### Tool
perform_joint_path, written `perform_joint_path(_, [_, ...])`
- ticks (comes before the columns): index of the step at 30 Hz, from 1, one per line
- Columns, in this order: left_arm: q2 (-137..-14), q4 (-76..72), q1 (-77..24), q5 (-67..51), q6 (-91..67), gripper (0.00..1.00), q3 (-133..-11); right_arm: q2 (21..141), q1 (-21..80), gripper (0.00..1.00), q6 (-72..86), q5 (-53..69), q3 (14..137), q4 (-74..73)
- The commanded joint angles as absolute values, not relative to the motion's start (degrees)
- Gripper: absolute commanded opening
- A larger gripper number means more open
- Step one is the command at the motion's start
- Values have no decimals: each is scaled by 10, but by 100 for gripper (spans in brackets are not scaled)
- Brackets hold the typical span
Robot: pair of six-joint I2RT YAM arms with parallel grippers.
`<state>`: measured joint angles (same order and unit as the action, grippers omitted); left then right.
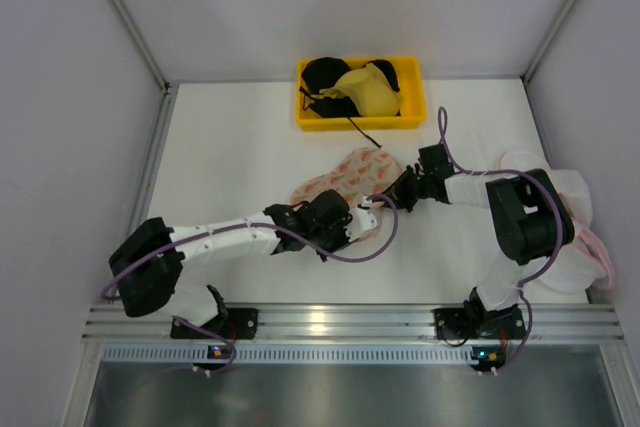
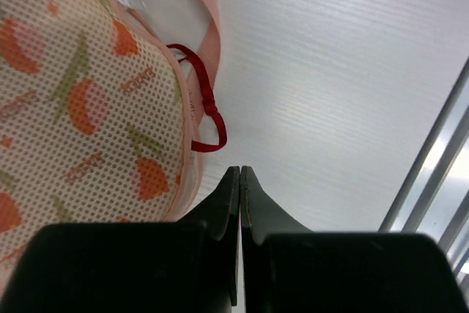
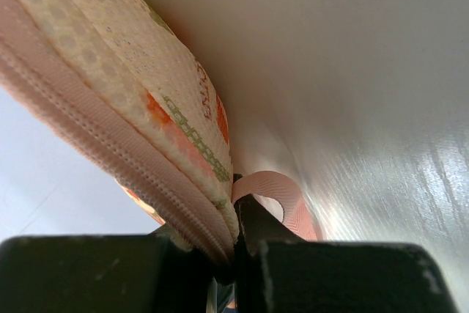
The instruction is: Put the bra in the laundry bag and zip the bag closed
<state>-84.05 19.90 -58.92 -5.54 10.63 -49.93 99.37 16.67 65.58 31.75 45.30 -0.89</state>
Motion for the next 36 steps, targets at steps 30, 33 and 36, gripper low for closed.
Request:
perform_joint_path(30, [-1009,177,-571,-39,98,22,-587,968,189,0,668,286,480,-84])
perform_joint_path(33, [-991,183,-568,-70,104,5,-577,974,188,0,658,282,487,-84])
perform_joint_path(36, [-947,189,-566,-93,105,0,-561,981,187,0,646,279,492,-86])
